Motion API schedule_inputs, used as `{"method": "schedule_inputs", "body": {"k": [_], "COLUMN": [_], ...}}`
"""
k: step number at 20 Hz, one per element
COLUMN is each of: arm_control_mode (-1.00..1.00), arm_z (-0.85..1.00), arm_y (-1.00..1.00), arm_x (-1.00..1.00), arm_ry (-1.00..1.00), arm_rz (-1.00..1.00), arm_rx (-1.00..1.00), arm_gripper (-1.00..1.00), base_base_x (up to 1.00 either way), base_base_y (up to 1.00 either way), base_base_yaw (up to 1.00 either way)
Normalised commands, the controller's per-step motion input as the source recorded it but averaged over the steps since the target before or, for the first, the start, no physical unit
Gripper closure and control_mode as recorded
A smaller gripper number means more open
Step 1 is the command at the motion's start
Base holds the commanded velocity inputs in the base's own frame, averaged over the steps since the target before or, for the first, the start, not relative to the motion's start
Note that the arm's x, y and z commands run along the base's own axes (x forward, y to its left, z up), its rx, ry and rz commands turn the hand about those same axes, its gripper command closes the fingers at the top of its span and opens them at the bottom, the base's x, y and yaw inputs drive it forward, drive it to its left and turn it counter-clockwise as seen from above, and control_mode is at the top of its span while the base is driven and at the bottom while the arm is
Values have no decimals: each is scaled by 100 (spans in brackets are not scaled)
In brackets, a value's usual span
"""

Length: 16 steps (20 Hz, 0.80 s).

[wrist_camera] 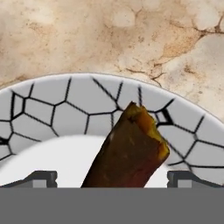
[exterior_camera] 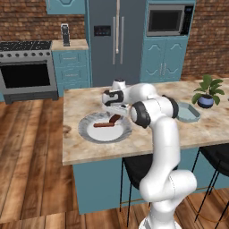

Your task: Place one cooked food and one vegetable from the large plate to each tupperware container.

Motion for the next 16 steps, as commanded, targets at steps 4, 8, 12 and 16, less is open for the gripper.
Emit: {"method": "schedule_inputs", "body": {"k": [4,8,12,16], "arm_control_mode": [-100,-100,-100,-100], "arm_z": [-26,-23,-1,1], "arm_y": [0,0,0,-6], "arm_x": [0,-1,-14,-37], "arm_ry": [6,3,-1,-6], "arm_rz": [-8,-8,-5,-1], "arm_rx": [0,0,0,0], "arm_gripper": [-100,100,100,100], "base_base_x": [0,0,0,0], "base_base_y": [0,0,0,0], "base_base_yaw": [0,0,0,0]}}
